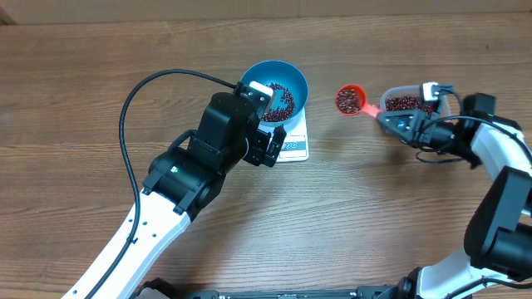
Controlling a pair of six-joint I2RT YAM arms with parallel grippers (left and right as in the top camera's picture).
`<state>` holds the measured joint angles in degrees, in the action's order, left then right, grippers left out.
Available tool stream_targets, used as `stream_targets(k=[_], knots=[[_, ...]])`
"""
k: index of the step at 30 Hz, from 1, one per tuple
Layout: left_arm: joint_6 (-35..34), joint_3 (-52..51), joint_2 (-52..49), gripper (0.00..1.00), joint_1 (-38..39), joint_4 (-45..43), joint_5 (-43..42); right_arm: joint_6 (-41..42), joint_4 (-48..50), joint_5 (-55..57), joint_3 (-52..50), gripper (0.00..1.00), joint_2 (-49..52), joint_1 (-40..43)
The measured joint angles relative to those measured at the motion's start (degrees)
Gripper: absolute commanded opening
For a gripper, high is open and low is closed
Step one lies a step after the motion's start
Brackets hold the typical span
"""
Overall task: Scoop item into bowl and weigh 150g on scale
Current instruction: 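Lift the filled scoop out of the tub with the right gripper, then carry the filled scoop left over the blue bowl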
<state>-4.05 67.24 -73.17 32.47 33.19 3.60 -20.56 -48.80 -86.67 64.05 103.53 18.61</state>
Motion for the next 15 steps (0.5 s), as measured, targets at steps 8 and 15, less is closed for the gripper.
stream_targets(k=[8,15], knots=[[0.0,0.0,0.0,1.0,0.0,0.0,0.0,0.6,4.1,-0.2,0.0,0.04,0.0,-4.3],[0.0,0.0,0.0,0.99,0.0,0.0,0.0,9.6,16.5,-0.1,-0.1,0.04,0.0,-5.9]])
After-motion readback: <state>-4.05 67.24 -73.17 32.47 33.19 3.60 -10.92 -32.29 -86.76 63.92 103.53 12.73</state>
